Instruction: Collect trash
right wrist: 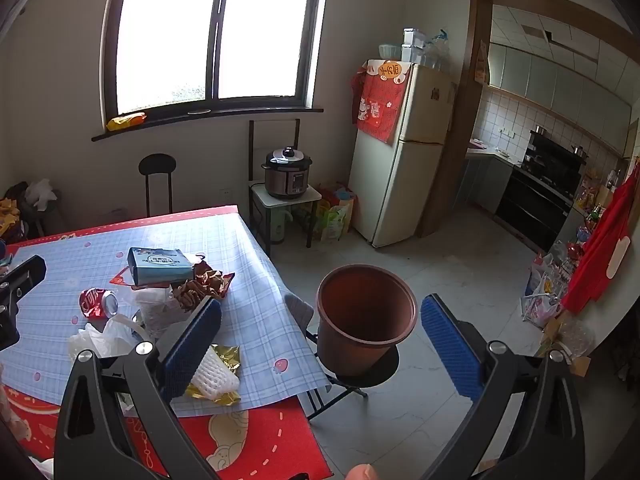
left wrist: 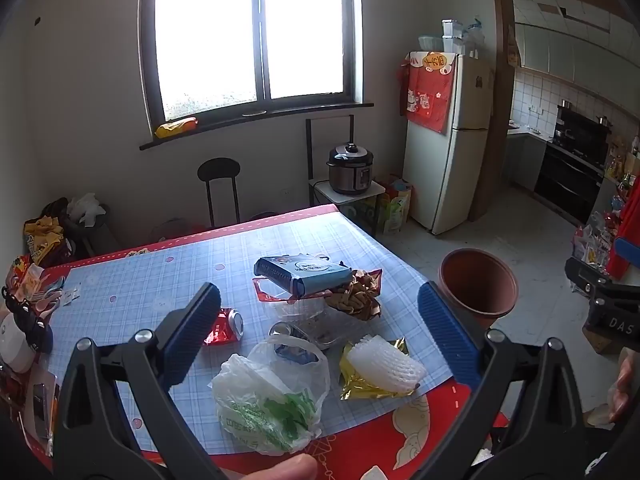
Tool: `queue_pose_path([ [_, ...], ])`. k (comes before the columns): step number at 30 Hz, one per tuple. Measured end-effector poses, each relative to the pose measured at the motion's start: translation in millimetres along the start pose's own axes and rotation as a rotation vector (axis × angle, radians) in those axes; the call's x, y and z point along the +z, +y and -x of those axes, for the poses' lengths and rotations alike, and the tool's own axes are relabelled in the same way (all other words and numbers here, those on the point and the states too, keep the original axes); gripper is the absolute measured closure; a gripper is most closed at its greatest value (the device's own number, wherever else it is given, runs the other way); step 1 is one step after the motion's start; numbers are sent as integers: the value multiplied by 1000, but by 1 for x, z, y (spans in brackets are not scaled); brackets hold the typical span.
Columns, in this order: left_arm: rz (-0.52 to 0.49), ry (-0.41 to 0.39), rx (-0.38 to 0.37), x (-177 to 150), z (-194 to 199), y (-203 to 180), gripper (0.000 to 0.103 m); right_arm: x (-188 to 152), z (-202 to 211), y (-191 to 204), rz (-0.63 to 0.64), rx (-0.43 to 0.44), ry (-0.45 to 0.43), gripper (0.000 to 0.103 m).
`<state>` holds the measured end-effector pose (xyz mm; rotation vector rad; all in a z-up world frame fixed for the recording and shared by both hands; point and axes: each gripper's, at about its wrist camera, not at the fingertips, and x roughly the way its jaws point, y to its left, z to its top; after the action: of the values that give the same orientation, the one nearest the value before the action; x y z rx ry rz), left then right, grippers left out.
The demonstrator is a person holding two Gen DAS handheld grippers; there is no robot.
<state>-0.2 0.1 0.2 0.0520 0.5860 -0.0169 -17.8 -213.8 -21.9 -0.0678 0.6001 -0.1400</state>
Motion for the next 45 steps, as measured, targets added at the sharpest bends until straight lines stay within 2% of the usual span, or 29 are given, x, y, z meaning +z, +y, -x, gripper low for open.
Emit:
queue_pose_path([
  [45,-2,7,0,-5,-5,5,5,0,0,-1,-4,-1,4,5],
])
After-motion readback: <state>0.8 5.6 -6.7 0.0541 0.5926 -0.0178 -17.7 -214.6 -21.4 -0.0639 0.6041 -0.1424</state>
